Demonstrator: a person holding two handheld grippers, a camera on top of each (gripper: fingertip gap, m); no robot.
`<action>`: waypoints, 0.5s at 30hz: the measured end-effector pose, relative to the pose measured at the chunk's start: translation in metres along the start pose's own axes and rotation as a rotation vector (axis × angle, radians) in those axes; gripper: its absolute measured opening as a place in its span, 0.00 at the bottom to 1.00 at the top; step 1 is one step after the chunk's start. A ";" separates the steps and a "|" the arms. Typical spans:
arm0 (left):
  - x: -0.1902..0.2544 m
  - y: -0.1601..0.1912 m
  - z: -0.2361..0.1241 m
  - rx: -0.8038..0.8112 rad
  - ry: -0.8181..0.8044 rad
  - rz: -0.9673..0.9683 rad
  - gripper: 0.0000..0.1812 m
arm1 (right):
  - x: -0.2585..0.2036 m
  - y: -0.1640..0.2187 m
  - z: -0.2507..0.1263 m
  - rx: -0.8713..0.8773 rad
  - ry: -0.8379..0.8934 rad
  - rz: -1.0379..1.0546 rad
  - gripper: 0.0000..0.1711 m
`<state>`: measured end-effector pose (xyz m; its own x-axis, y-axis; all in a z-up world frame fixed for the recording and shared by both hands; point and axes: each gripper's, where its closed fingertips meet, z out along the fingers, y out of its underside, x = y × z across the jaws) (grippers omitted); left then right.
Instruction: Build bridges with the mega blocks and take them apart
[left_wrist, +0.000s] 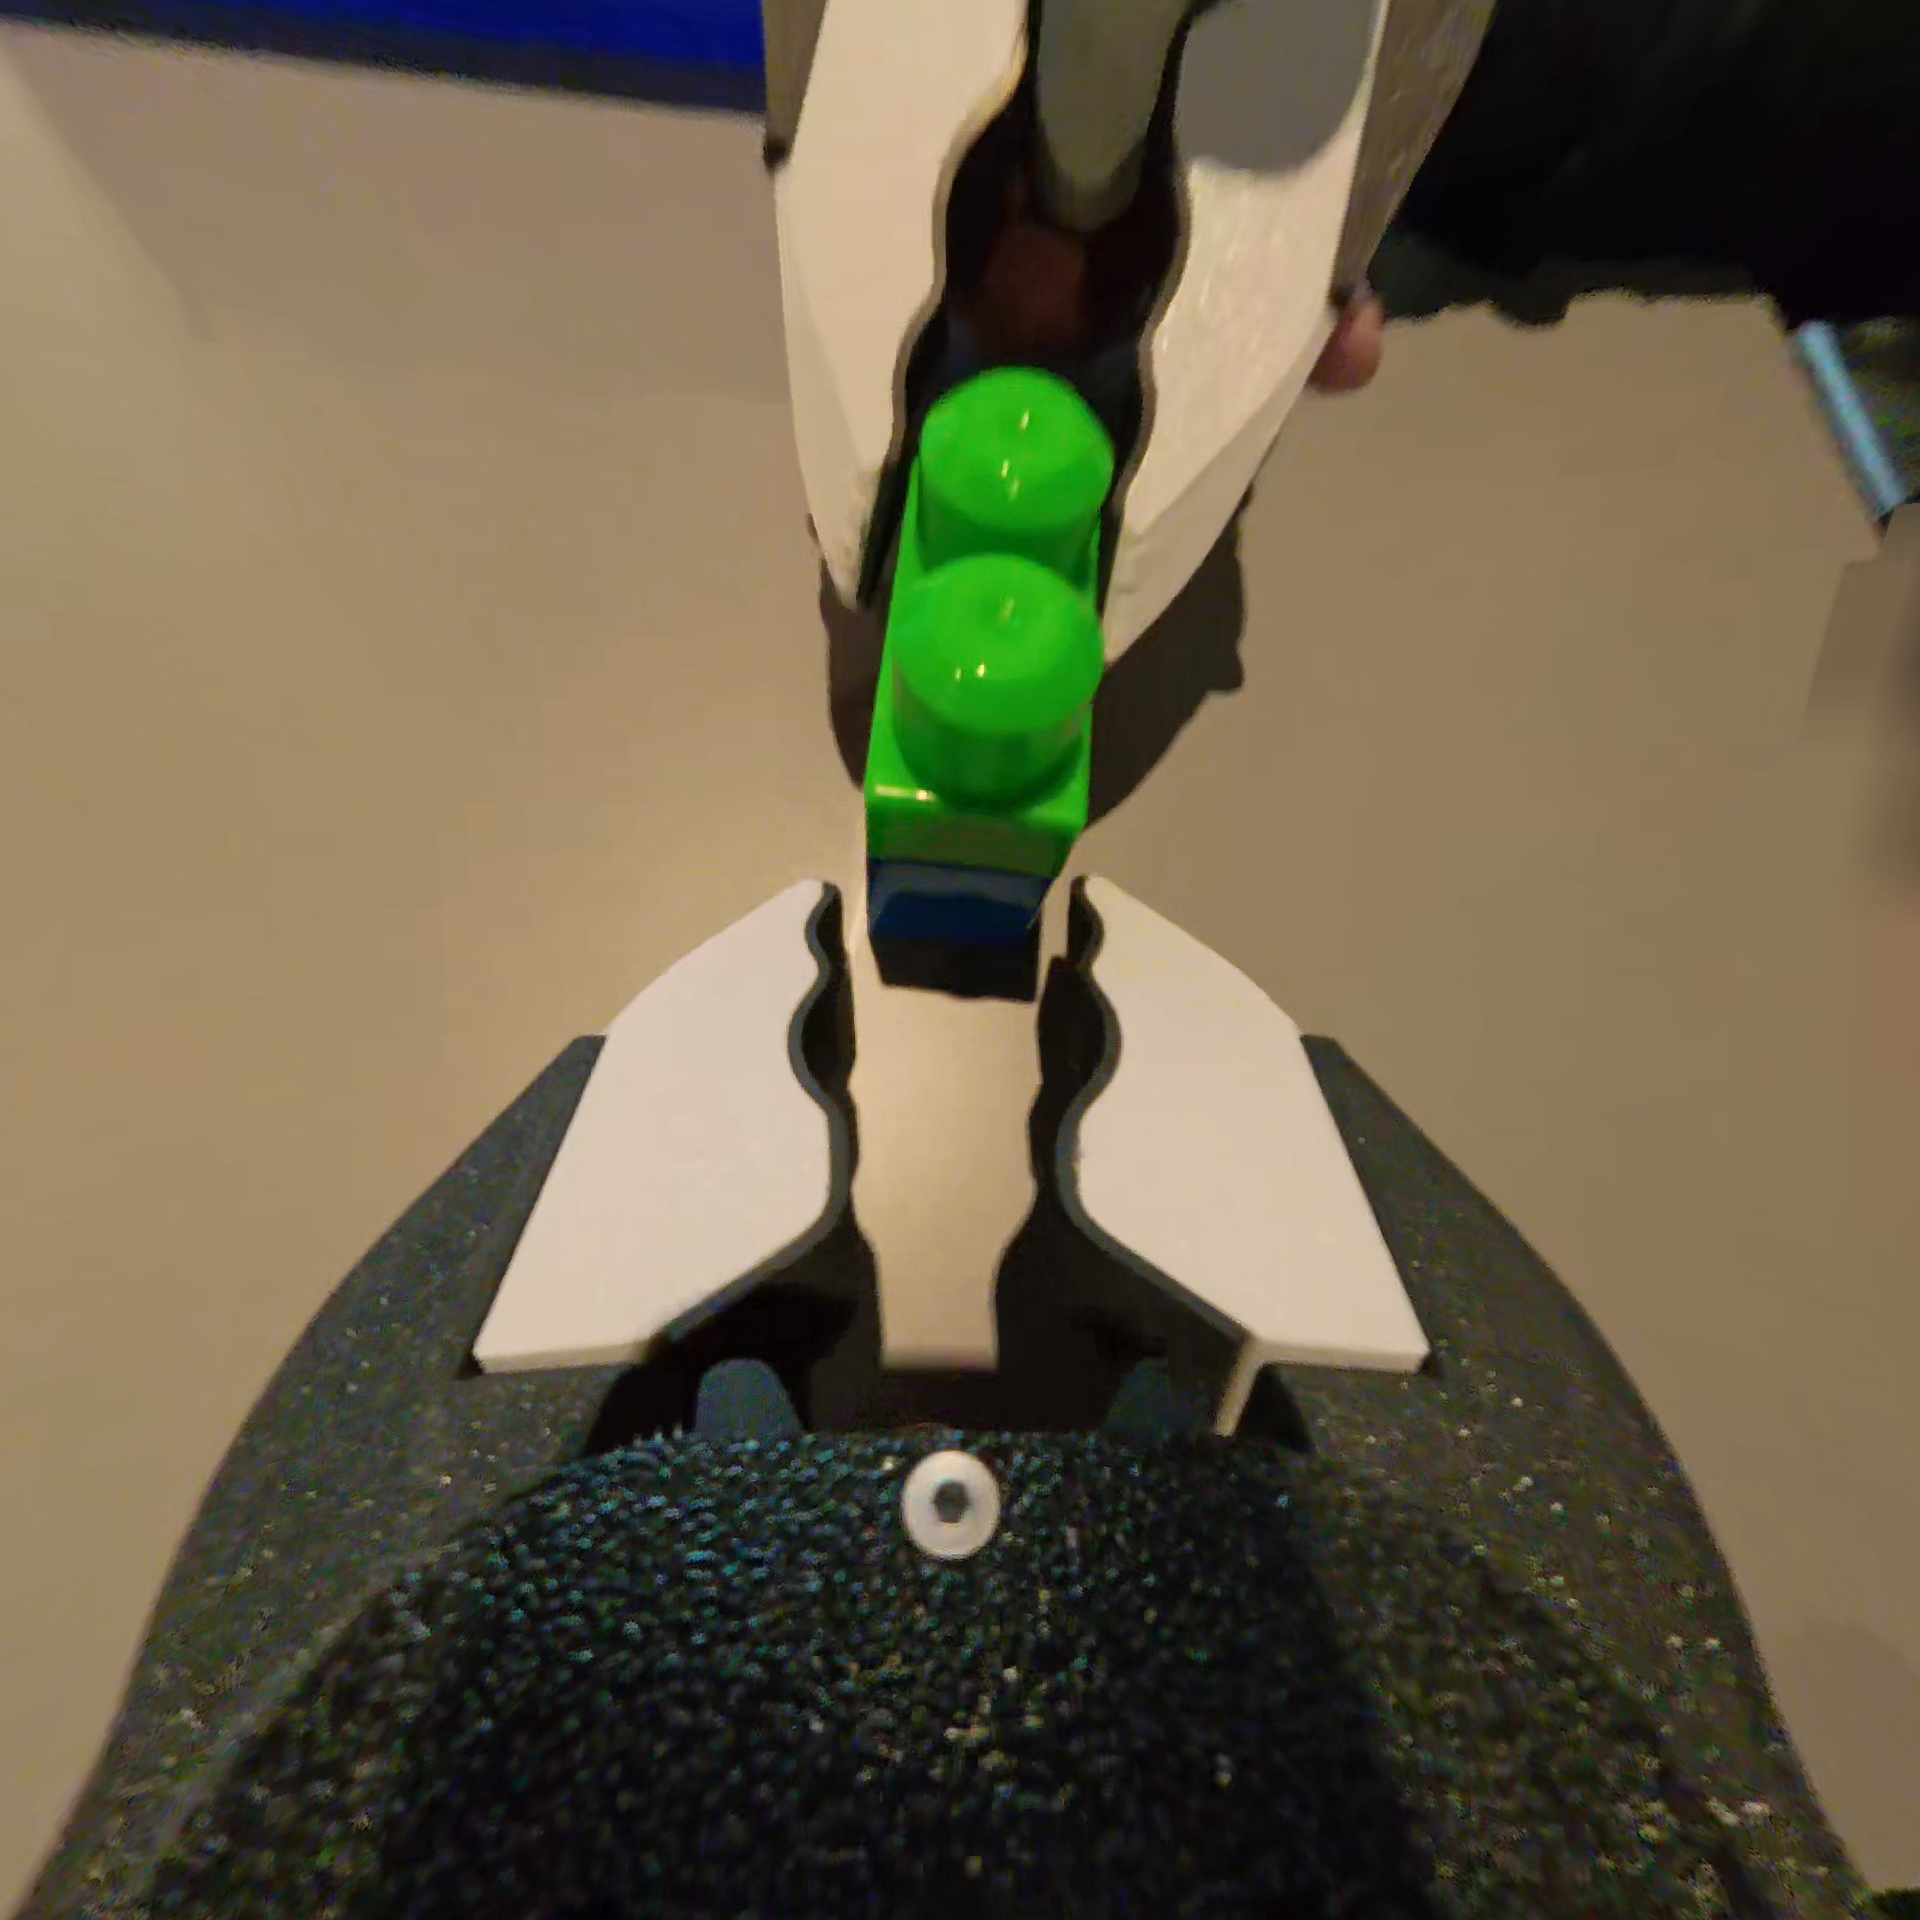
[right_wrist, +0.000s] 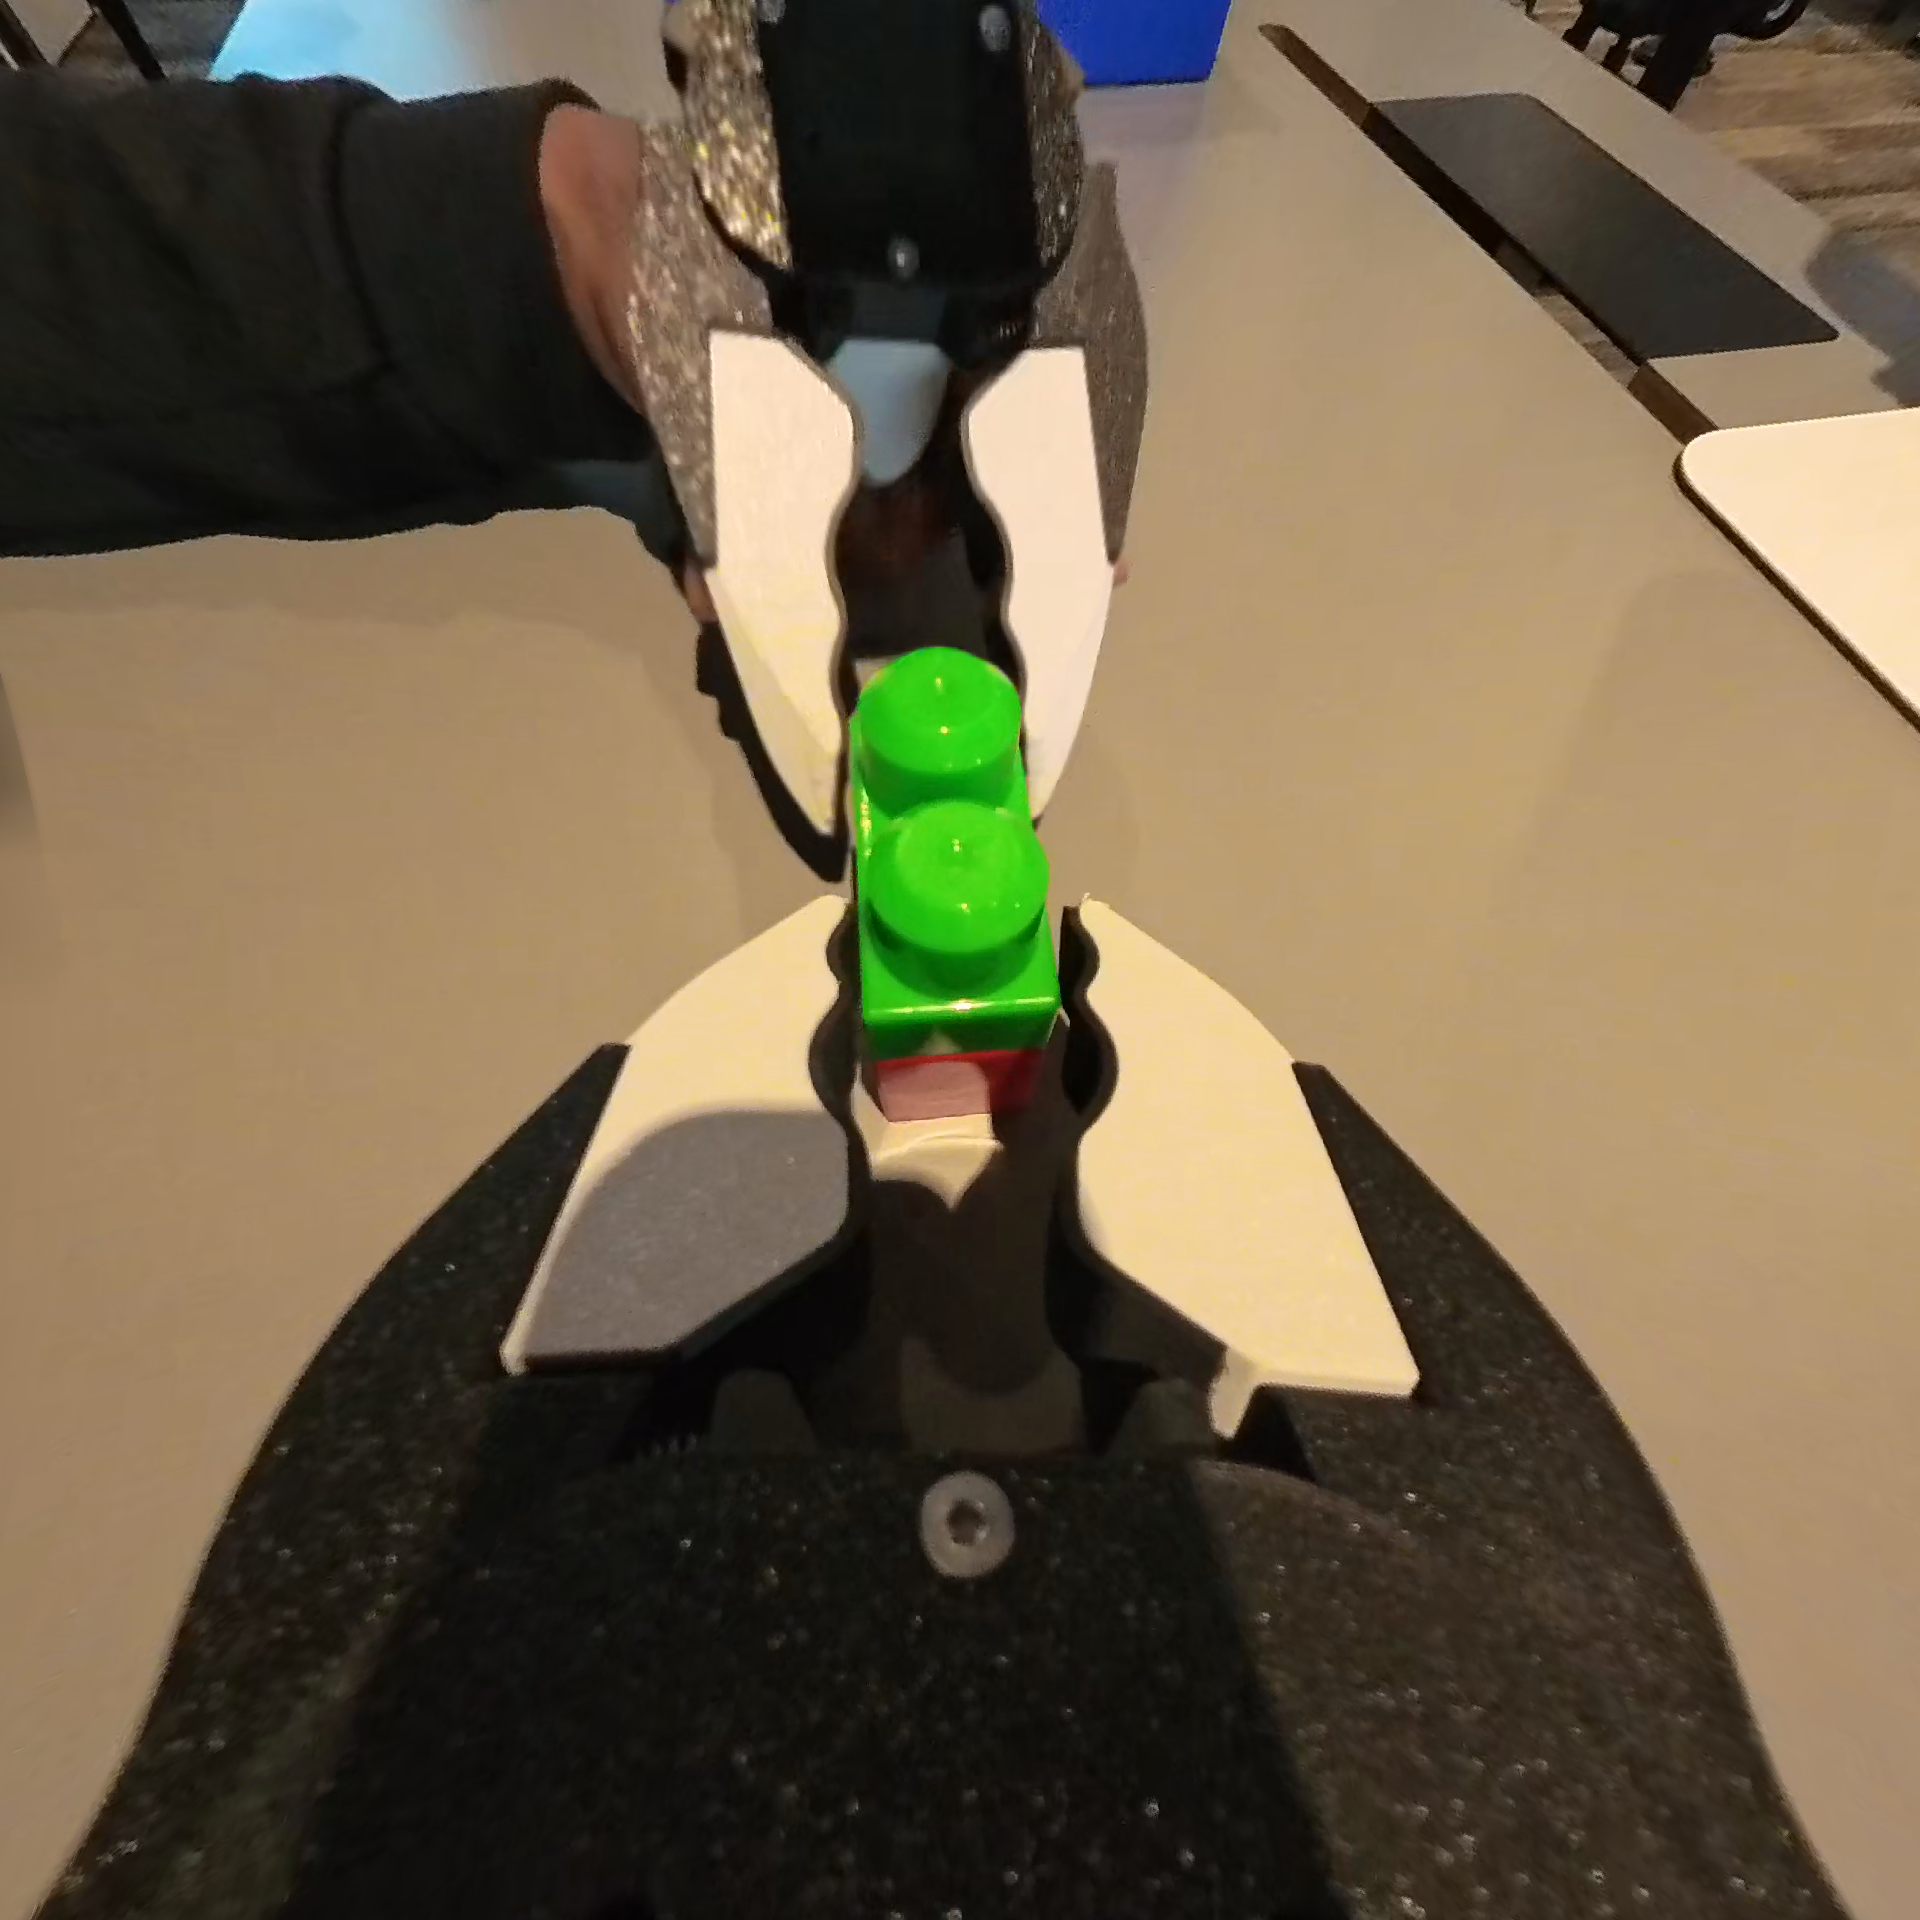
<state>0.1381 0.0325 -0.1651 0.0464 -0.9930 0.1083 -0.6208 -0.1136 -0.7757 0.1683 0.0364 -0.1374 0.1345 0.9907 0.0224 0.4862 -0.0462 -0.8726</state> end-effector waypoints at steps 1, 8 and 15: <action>0.000 0.004 0.004 -0.032 -0.005 0.004 0.21 | 0.000 0.000 0.000 0.000 -0.001 0.002 0.21; -0.003 0.007 0.013 -0.085 -0.051 0.040 0.19 | 0.002 0.001 -0.001 -0.002 0.003 0.011 0.21; -0.008 0.005 0.016 -0.103 -0.111 0.057 0.18 | 0.005 0.002 -0.003 -0.004 0.012 0.026 0.21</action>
<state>0.1468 0.0394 -0.1799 0.0918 -0.9957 -0.0079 -0.7015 -0.0590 -0.7102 0.1722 0.0406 -0.1377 0.1573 0.9875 0.0059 0.4856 -0.0721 -0.8712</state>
